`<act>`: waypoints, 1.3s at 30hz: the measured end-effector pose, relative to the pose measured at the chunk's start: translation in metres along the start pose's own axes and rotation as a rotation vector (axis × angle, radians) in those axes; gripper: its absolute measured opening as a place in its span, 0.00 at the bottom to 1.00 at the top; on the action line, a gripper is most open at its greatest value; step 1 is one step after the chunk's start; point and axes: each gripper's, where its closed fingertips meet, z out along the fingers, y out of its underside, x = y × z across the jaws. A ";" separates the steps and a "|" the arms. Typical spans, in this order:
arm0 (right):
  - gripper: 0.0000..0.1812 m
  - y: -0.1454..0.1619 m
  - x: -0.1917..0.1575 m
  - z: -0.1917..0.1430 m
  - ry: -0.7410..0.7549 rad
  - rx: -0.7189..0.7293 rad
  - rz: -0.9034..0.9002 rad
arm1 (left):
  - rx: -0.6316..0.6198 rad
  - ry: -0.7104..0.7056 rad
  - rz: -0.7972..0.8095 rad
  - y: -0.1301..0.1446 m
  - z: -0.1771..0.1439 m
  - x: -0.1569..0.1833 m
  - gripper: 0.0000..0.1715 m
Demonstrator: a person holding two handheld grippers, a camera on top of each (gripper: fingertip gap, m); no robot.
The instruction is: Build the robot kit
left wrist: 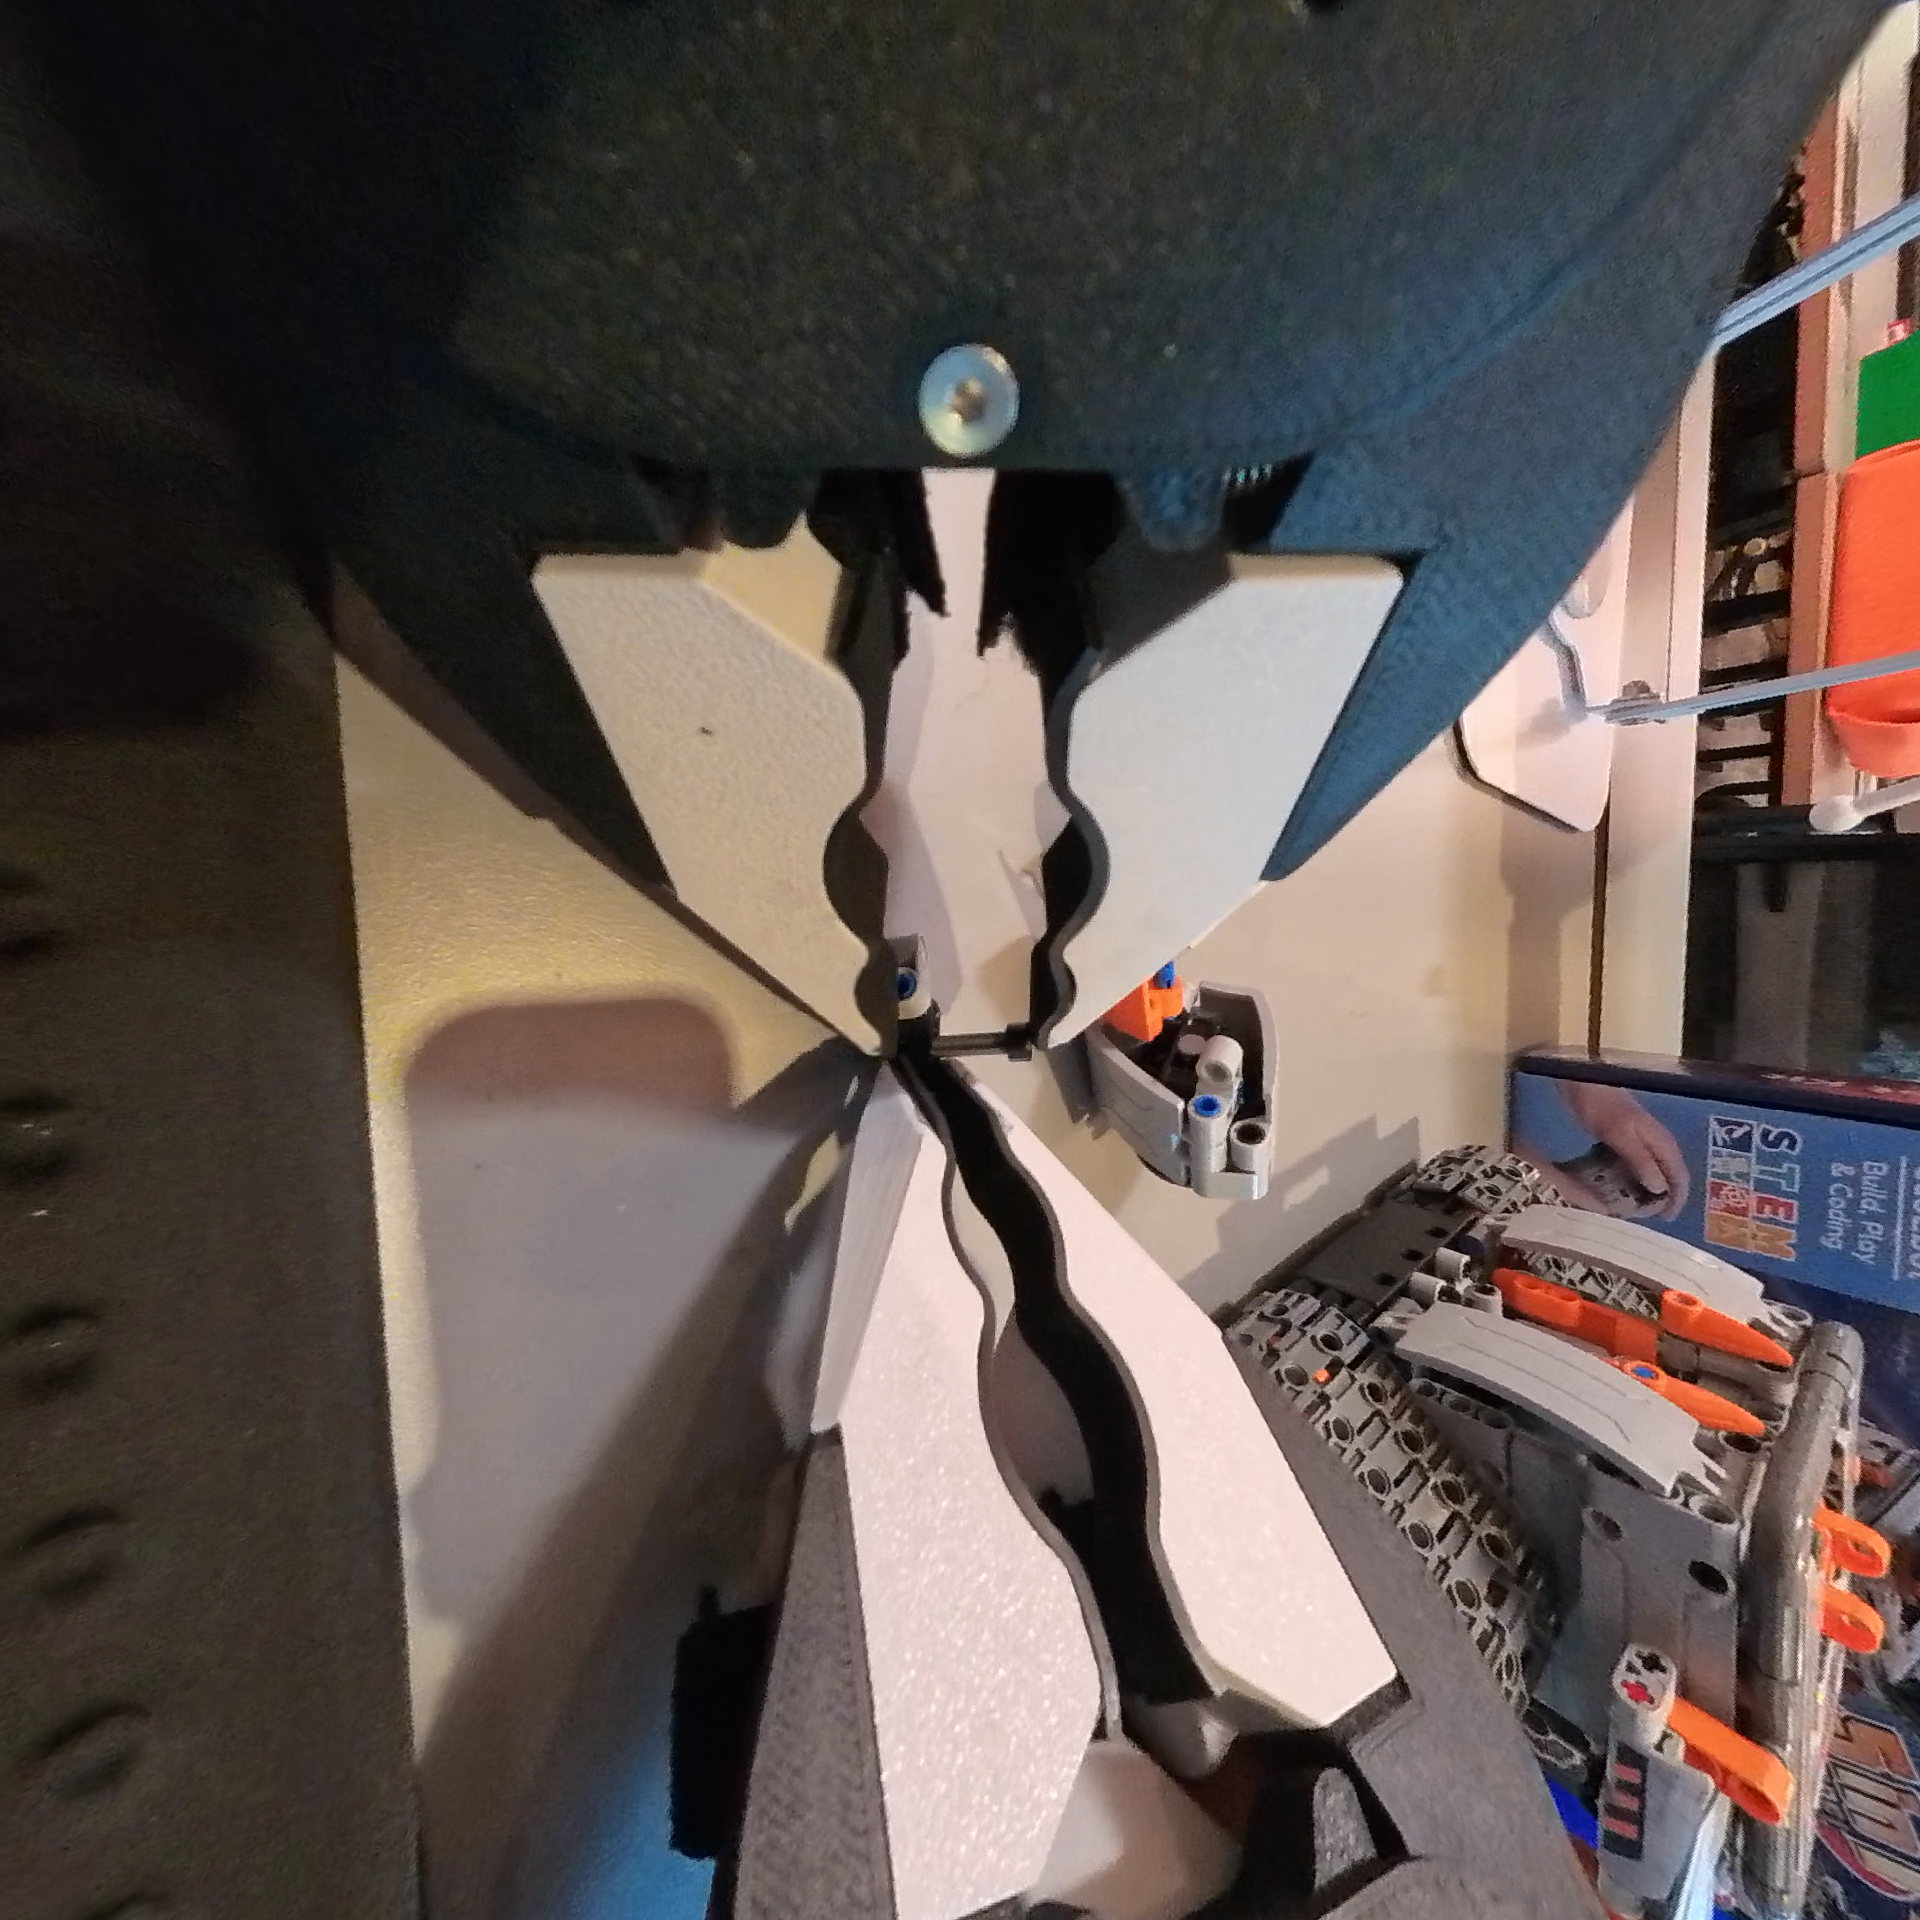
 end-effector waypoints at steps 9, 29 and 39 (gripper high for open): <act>0.11 -0.001 0.009 -0.004 0.065 0.007 -0.023 | 0.007 -0.011 0.011 -0.001 0.002 -0.001 0.11; 0.11 -0.001 0.012 -0.002 0.106 -0.009 -0.072 | 0.008 -0.011 0.000 0.000 0.004 -0.003 0.10; 0.02 0.002 0.012 -0.002 0.117 -0.031 -0.087 | 0.006 -0.013 0.022 -0.001 0.007 0.003 0.00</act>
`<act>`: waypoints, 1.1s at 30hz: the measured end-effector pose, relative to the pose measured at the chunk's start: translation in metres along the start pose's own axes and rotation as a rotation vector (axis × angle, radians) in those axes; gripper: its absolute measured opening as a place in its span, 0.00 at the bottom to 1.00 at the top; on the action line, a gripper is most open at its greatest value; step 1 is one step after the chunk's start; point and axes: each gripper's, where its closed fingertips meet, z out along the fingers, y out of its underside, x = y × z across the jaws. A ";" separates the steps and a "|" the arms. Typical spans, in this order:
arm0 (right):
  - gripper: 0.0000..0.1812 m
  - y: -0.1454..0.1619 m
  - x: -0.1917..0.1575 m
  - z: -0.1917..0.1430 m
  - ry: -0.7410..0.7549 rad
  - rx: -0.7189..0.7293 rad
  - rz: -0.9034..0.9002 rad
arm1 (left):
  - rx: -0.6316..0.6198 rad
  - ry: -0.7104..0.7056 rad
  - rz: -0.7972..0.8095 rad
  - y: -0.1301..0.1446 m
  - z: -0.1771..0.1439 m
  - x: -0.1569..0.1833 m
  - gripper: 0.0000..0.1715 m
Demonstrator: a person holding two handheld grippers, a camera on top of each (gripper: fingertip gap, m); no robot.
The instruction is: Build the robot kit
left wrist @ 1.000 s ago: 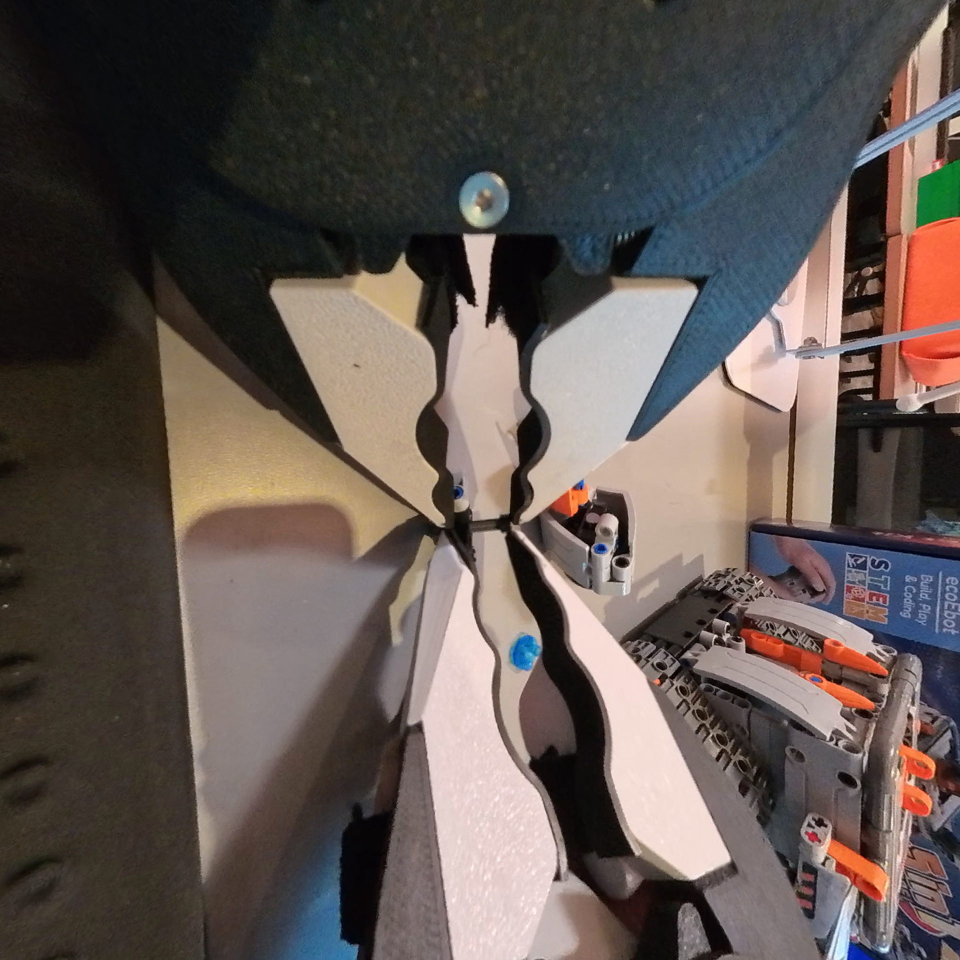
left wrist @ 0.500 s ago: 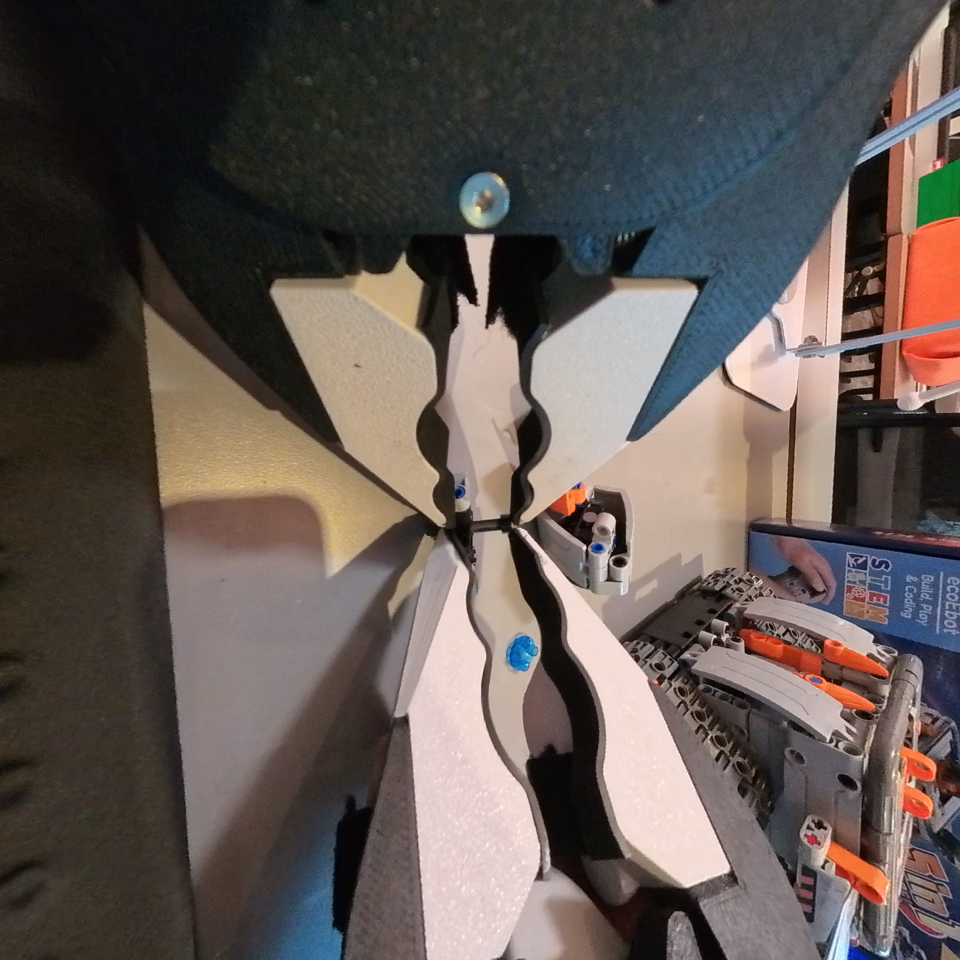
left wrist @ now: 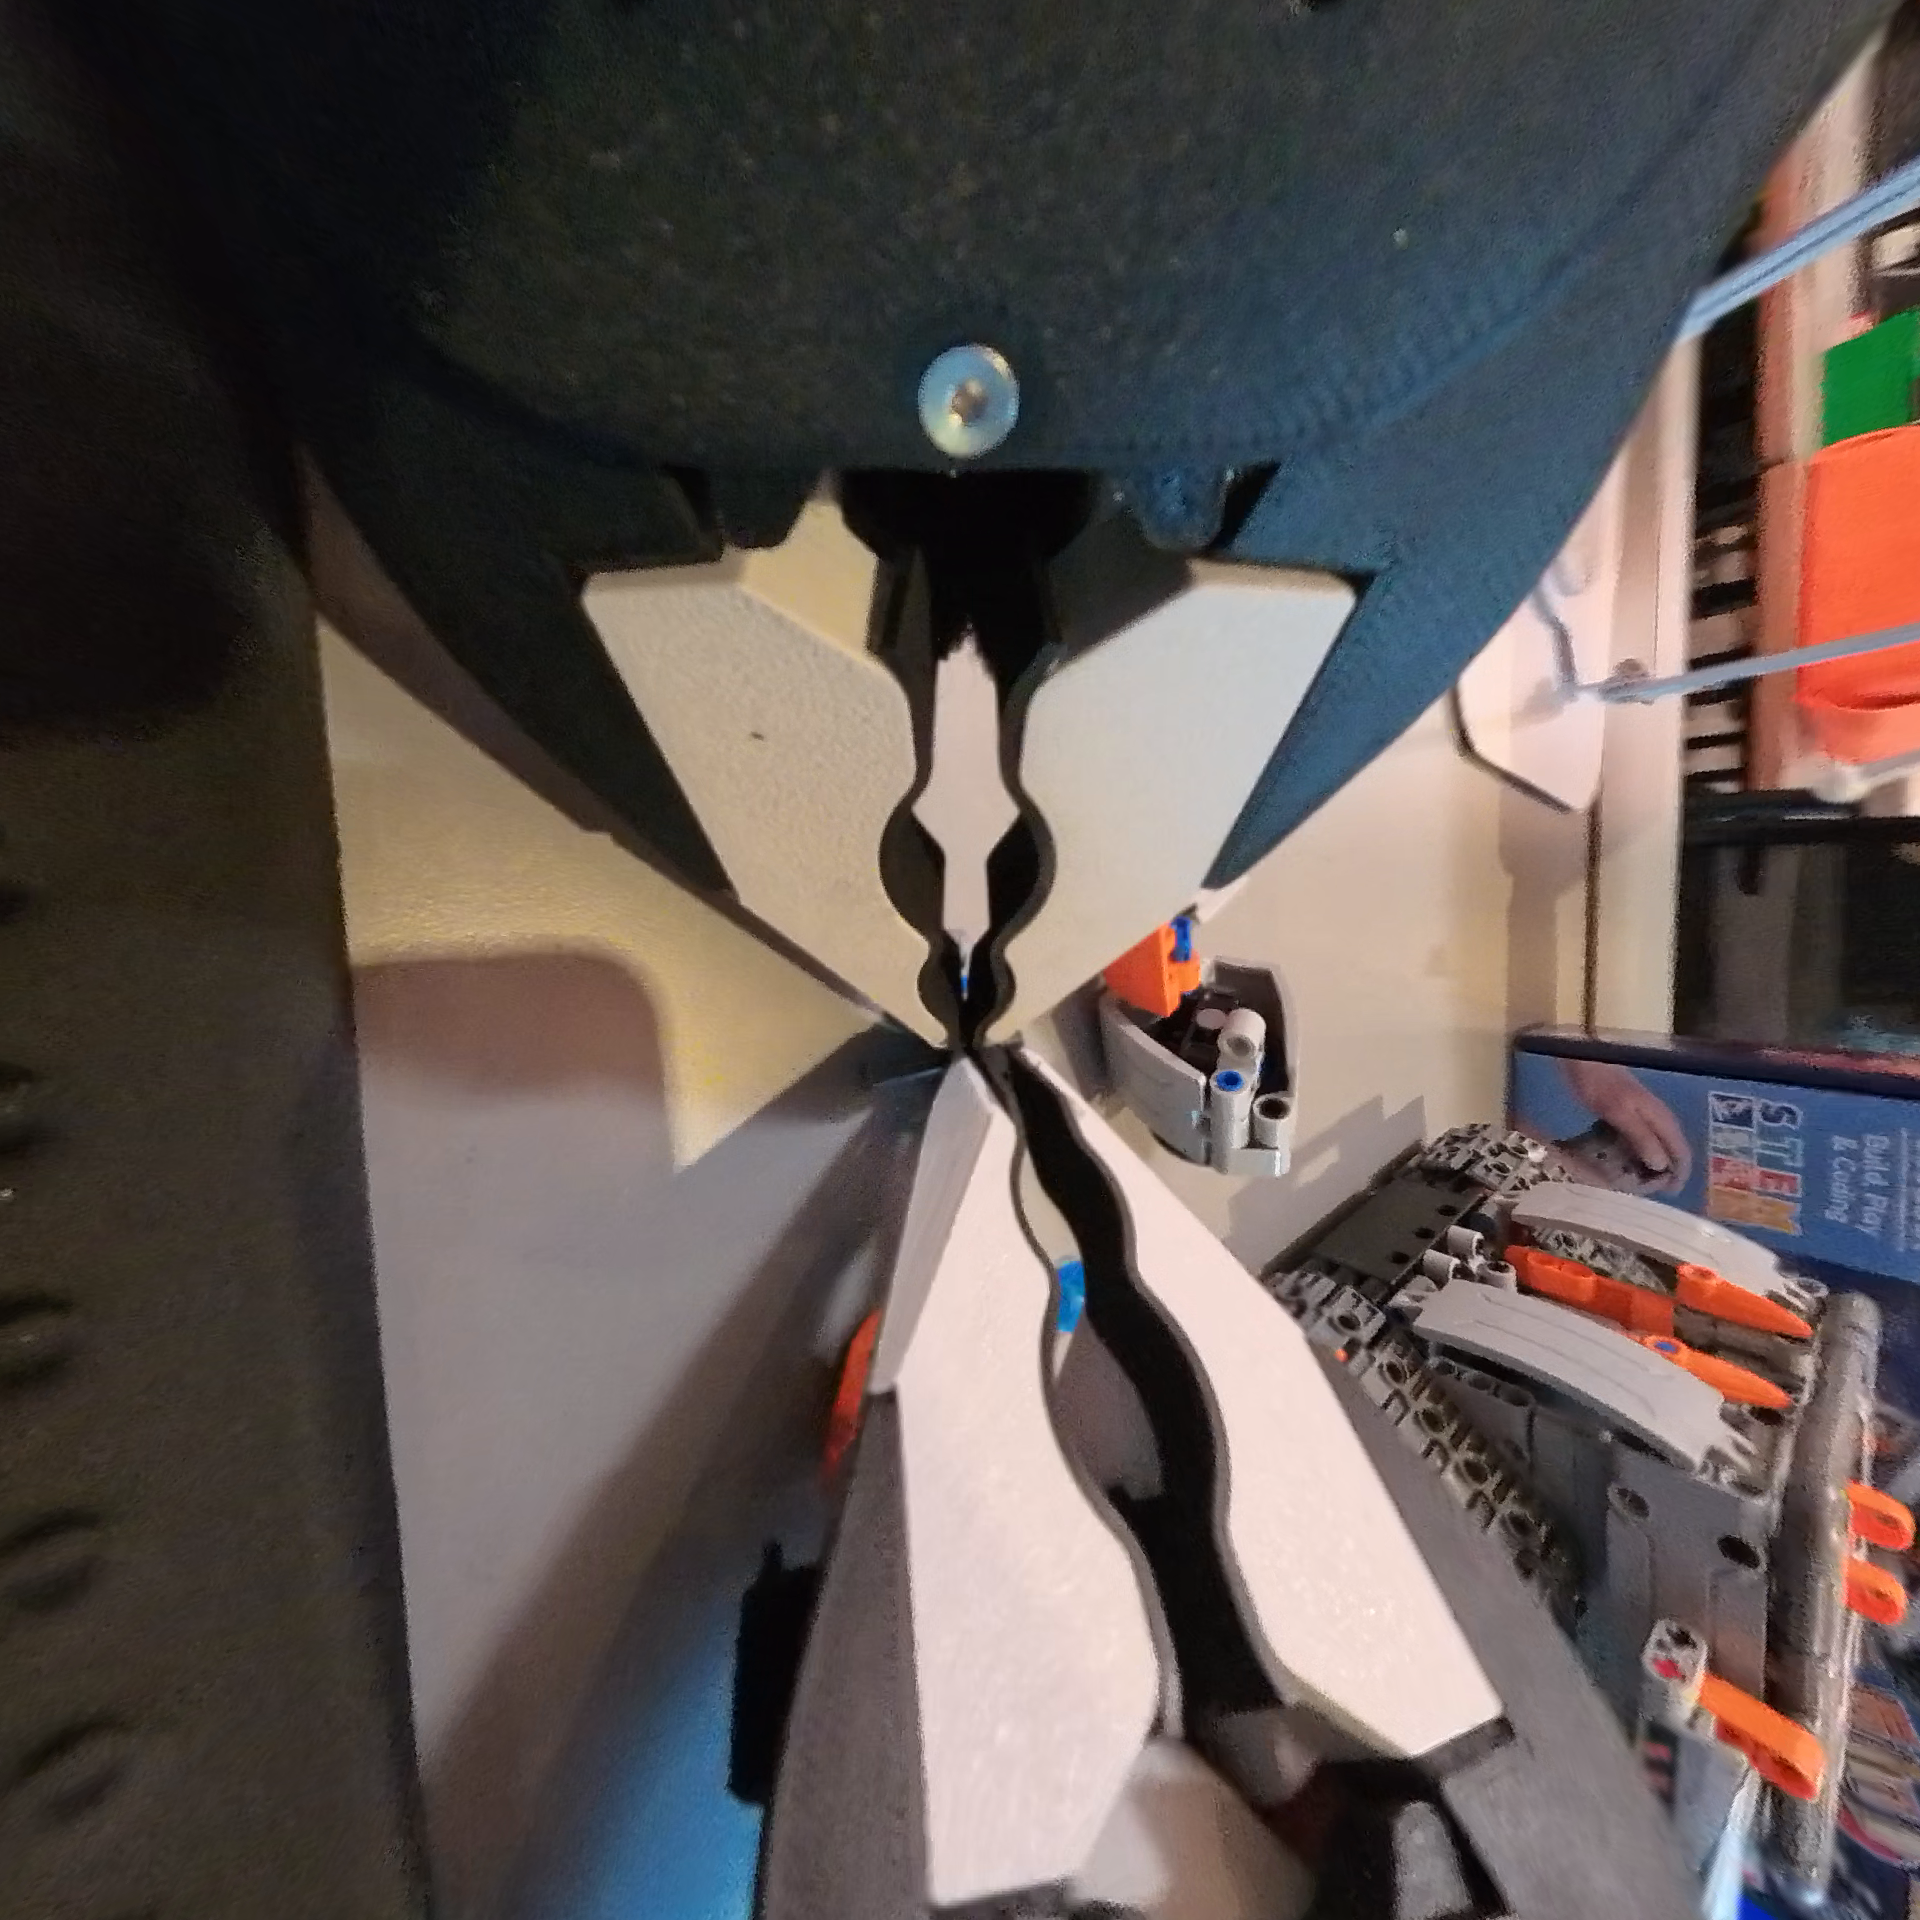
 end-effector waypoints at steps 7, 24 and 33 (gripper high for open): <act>0.02 0.001 0.000 -0.001 -0.025 0.012 0.041 | -0.006 0.011 0.002 0.000 0.000 0.000 0.00; 0.08 0.004 0.008 -0.008 -0.079 0.046 0.199 | 0.018 0.092 -0.142 -0.004 0.001 0.002 0.16; 0.07 0.012 -0.001 -0.004 -0.138 0.014 0.199 | 0.010 0.101 -0.172 -0.005 0.005 0.002 0.12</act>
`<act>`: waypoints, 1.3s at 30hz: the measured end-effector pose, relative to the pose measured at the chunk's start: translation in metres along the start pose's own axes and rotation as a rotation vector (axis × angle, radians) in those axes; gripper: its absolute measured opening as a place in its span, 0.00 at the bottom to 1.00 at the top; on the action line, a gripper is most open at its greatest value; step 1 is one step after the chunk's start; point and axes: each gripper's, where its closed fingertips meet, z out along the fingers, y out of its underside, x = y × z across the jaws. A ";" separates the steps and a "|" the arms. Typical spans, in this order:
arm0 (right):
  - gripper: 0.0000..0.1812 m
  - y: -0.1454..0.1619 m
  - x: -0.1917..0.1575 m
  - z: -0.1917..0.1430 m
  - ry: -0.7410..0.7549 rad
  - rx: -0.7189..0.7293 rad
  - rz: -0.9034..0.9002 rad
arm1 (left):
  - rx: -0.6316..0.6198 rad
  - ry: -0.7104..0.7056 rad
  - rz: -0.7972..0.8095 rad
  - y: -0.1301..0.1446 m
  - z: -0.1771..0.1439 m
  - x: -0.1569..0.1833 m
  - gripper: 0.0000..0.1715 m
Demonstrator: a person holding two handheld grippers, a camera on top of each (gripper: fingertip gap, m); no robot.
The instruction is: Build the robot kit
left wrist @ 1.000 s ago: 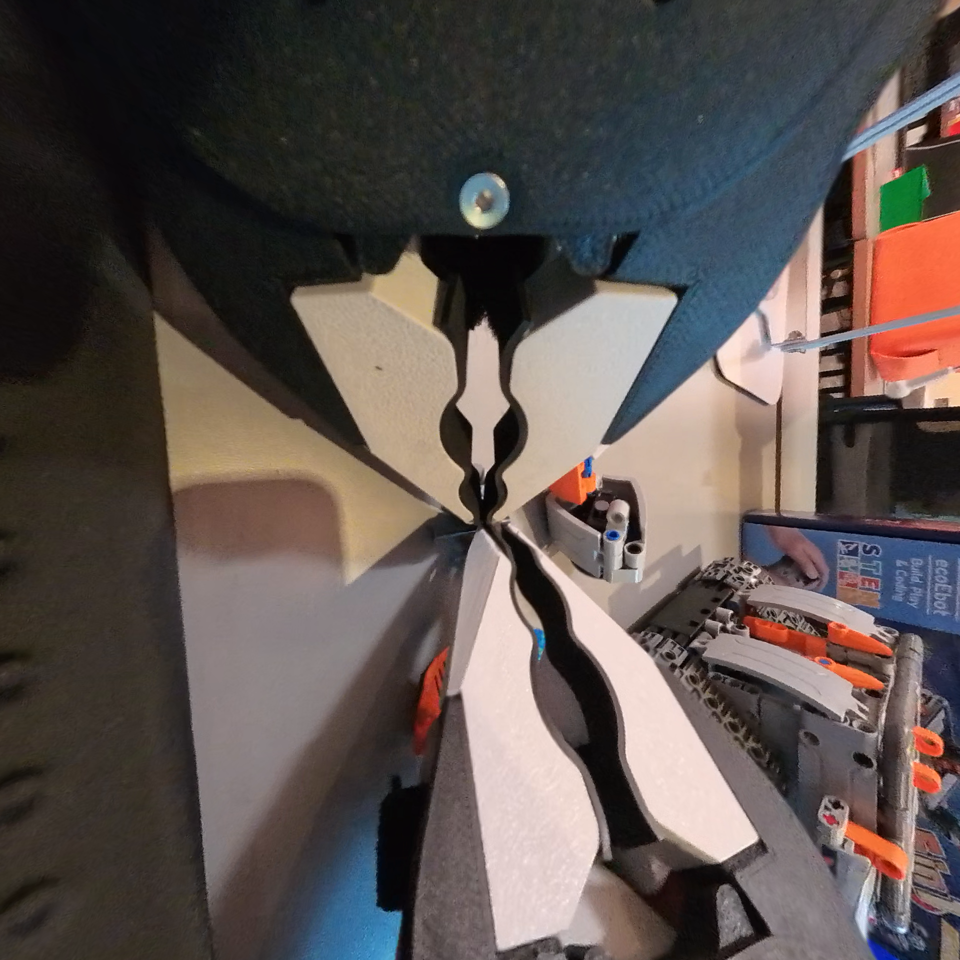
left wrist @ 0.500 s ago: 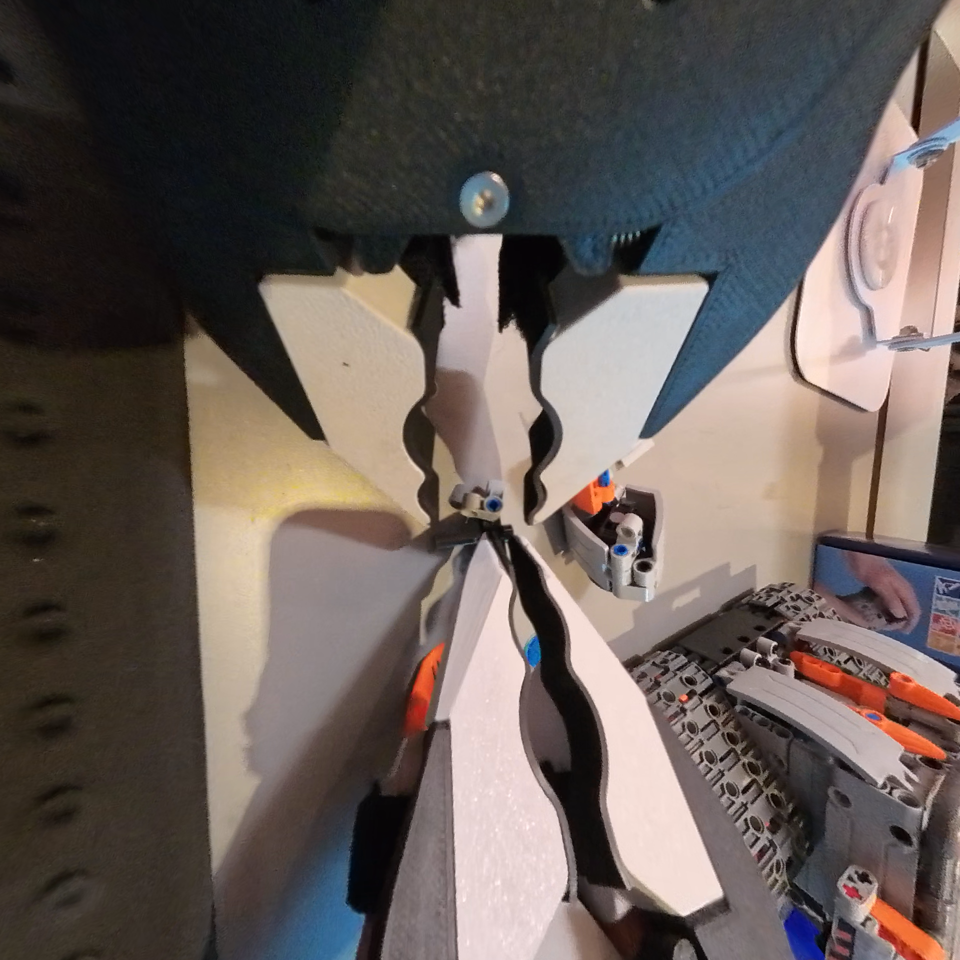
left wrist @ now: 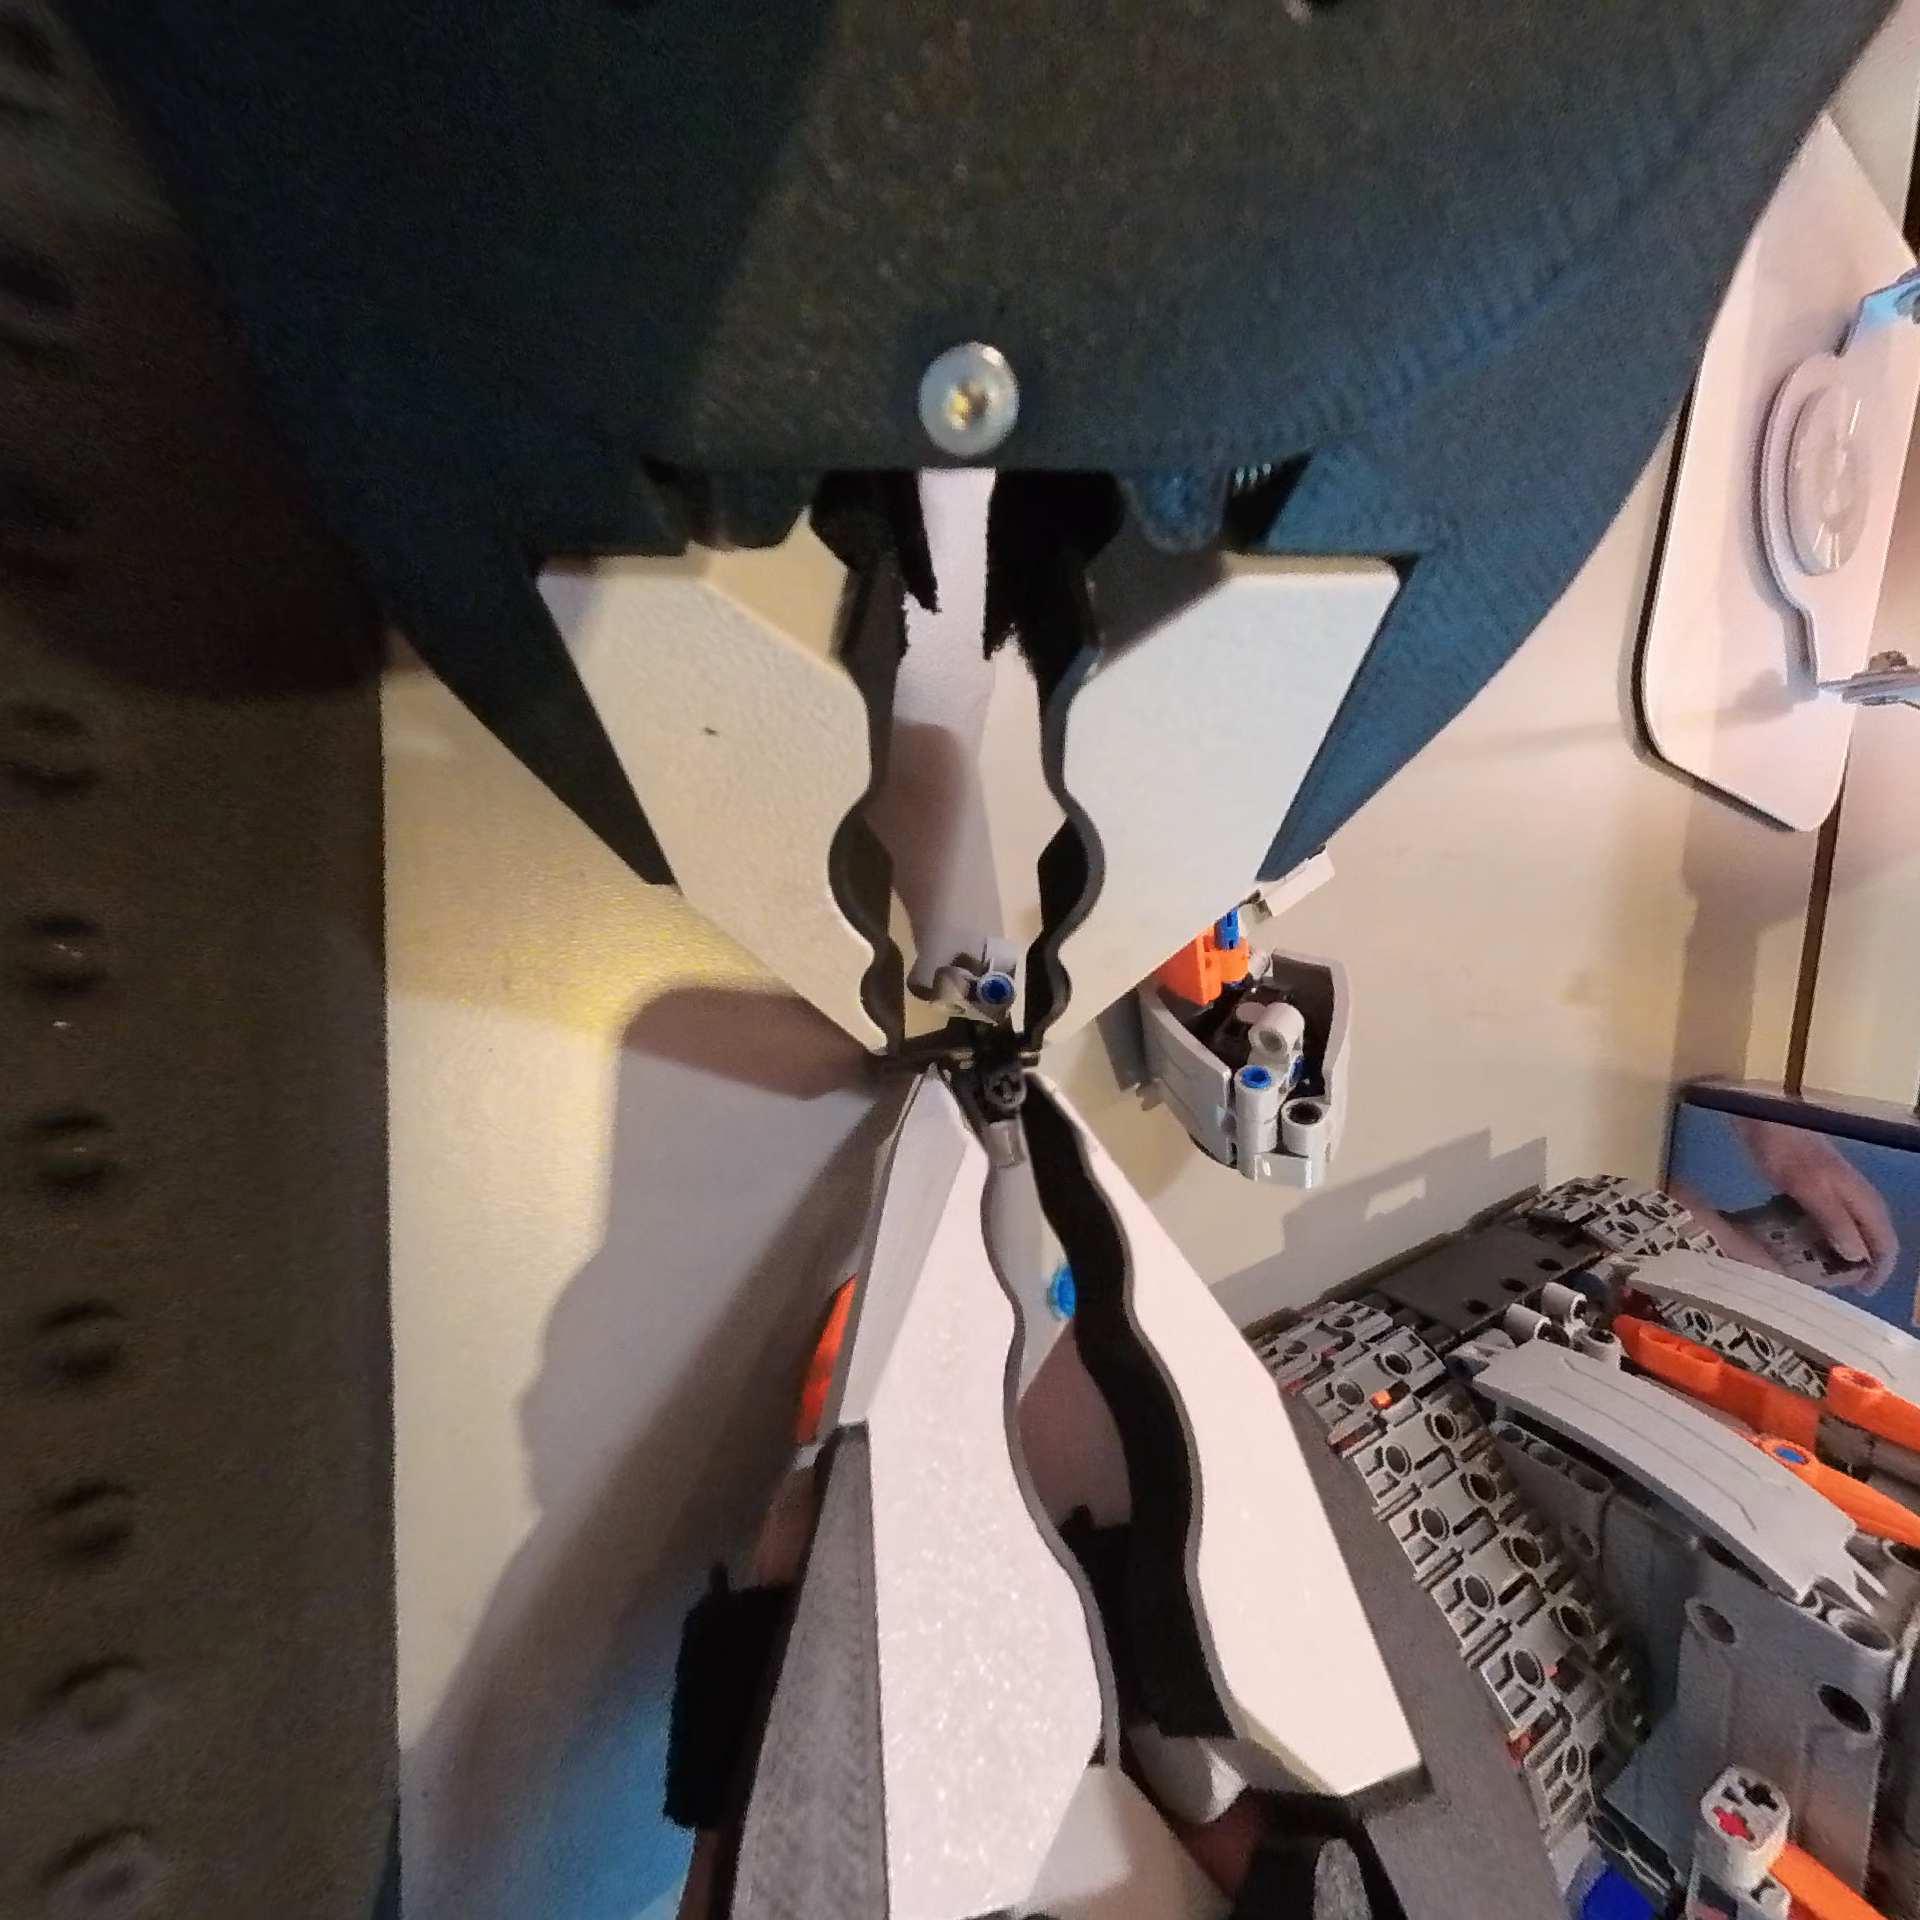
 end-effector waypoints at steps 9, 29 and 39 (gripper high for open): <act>0.03 0.001 0.000 0.000 0.009 -0.006 0.000 | -0.006 -0.011 0.001 0.000 0.000 -0.001 0.11; 0.03 0.000 -0.001 0.000 0.003 -0.009 0.011 | 0.018 0.012 -0.076 0.000 -0.004 -0.005 0.19; 0.03 0.001 -0.001 0.000 0.001 -0.011 0.014 | 0.016 0.051 -0.086 -0.002 -0.001 0.001 0.18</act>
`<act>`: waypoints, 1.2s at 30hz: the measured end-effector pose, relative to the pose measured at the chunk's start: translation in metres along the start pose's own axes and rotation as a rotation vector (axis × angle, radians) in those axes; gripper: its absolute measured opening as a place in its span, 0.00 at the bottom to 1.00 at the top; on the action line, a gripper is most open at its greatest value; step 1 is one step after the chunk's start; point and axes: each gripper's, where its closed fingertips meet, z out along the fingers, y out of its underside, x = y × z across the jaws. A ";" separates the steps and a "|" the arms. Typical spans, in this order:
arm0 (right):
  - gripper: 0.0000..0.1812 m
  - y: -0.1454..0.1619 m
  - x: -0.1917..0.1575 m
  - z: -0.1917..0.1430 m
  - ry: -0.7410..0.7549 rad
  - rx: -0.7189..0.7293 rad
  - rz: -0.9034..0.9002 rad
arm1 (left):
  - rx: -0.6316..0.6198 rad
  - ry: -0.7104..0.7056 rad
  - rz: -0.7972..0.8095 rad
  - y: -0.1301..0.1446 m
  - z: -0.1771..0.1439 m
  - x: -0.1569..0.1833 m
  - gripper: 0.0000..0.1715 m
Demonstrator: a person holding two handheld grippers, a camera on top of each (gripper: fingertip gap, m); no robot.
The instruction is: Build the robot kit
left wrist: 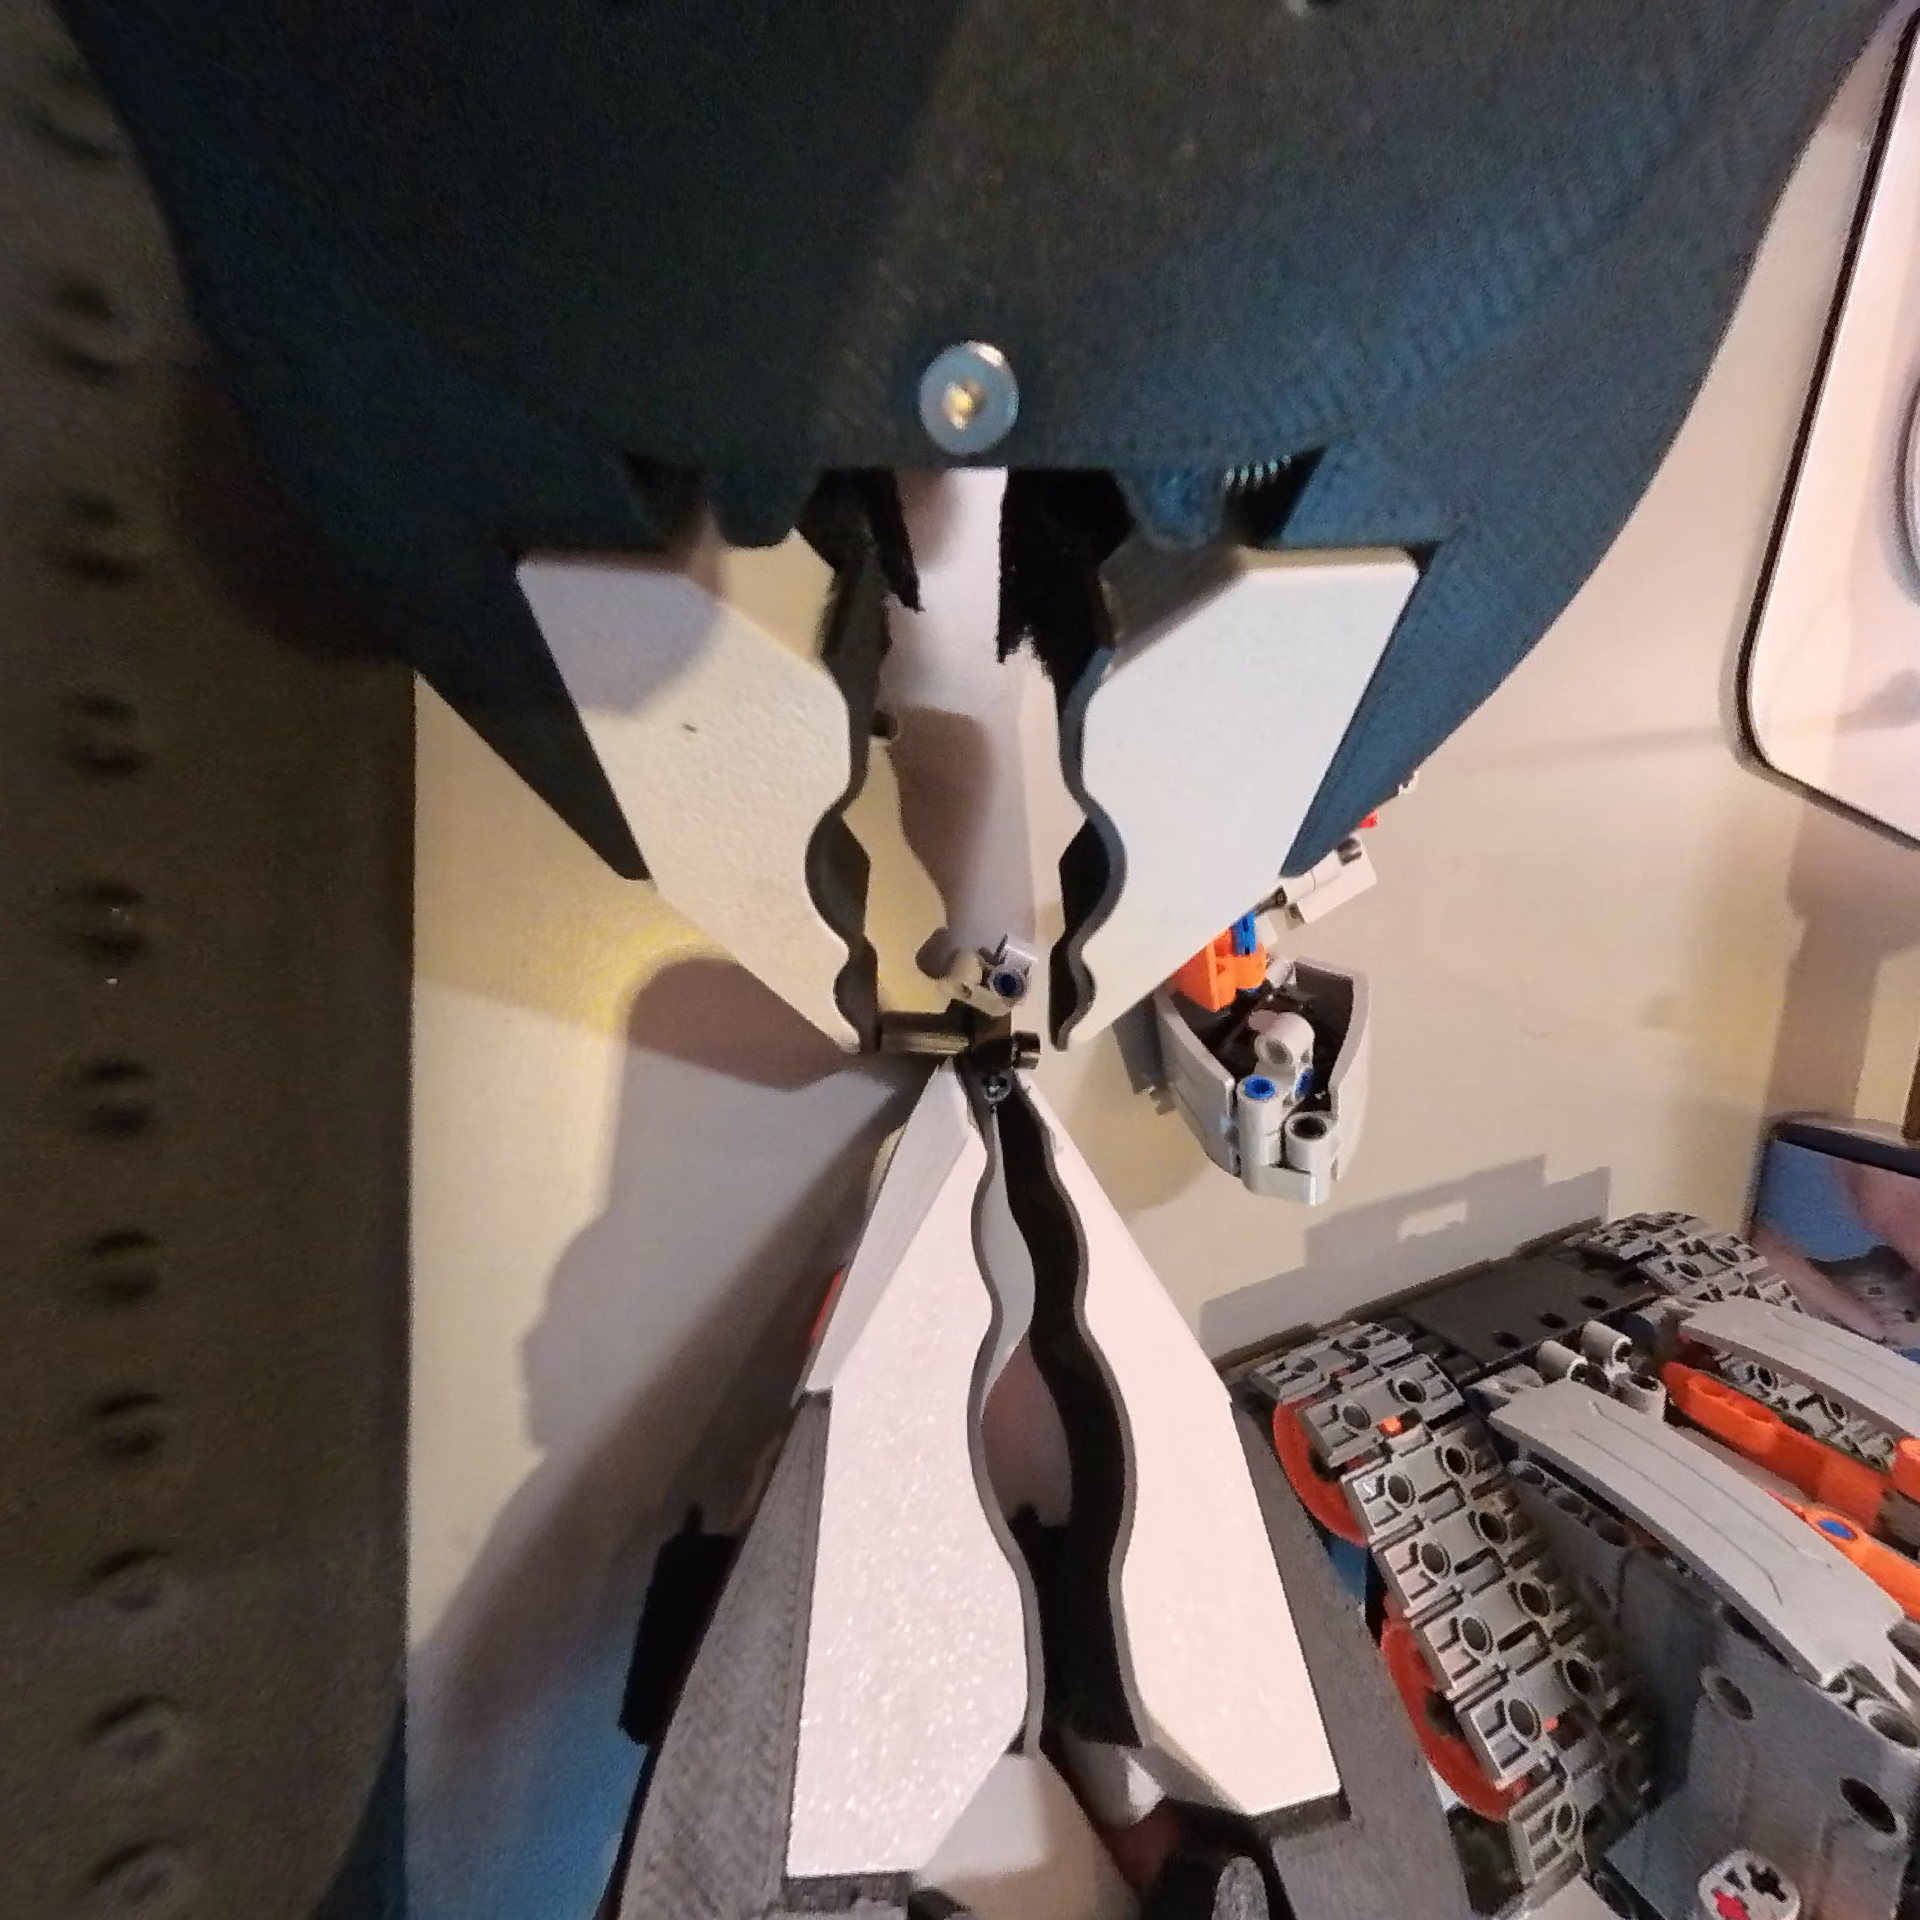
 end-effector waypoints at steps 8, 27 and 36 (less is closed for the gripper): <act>0.03 0.000 -0.001 0.000 0.002 -0.003 -0.008 | 0.001 0.008 0.010 -0.001 0.001 0.001 0.16; 0.03 0.000 -0.003 -0.002 -0.007 -0.011 -0.023 | 0.002 -0.009 0.047 -0.002 0.001 0.001 0.06; 0.15 -0.002 0.007 -0.009 0.037 0.004 -0.001 | -0.002 -0.001 0.045 -0.001 0.000 0.001 0.03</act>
